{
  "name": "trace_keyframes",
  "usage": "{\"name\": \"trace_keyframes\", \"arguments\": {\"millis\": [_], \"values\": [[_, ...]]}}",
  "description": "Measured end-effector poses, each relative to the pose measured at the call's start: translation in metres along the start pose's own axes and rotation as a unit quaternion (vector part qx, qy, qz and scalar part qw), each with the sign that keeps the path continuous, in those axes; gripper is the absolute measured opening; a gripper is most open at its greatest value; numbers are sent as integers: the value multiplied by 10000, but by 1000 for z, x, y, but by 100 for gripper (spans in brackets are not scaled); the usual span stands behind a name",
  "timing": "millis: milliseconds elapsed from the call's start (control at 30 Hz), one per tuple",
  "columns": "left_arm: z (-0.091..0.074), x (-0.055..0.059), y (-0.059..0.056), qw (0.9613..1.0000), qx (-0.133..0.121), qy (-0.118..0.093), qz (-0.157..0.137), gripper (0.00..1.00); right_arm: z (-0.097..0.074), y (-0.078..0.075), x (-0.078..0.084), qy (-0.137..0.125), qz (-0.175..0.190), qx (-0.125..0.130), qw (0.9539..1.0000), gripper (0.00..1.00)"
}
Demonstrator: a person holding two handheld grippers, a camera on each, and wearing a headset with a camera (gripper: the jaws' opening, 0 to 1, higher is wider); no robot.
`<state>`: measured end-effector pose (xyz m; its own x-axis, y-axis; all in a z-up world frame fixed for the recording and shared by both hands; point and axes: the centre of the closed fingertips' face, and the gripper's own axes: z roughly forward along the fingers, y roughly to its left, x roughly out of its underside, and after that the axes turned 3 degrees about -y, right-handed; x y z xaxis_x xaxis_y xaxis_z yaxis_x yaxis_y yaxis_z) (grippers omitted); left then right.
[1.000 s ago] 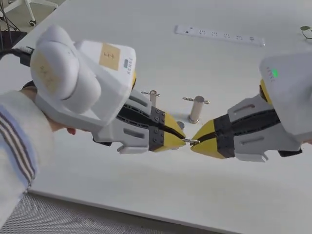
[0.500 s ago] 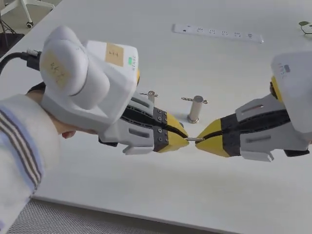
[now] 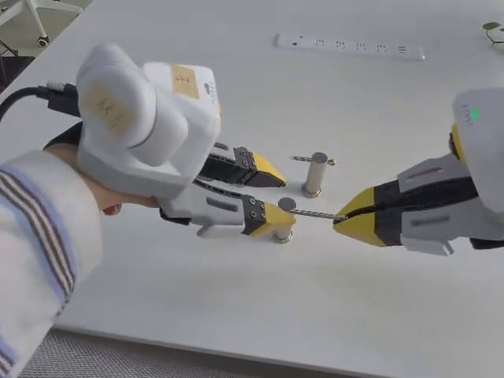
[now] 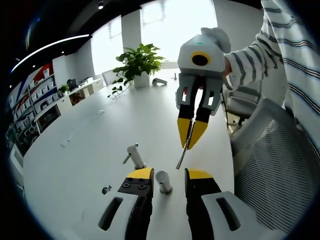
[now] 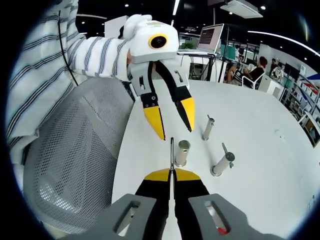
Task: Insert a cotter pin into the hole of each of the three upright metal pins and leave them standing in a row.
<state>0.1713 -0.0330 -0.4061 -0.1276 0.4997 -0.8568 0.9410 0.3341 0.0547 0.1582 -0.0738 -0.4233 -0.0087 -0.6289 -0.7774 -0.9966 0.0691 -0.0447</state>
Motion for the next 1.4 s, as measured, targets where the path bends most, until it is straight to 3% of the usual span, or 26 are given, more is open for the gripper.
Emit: {"name": "trace_keyframes", "arguments": {"millis": [300, 567, 967, 1400], "values": [[11, 10, 5, 9997, 105, 235, -45, 19, 1, -17, 18, 121, 97, 245, 9996, 0], [16, 17, 10, 9992, 123, 370, -39, 18, 6, -21, 22, 135, 77, 212, 9997, 0], [21, 20, 7, 9987, 267, 437, -36, 10, 12, -18, 23, 168, -84, 86, 9998, 0], [21, 20, 8, 9983, 350, 458, 11, 9, 21, -22, 17, 79, -101, 67, 9999, 0]]}}
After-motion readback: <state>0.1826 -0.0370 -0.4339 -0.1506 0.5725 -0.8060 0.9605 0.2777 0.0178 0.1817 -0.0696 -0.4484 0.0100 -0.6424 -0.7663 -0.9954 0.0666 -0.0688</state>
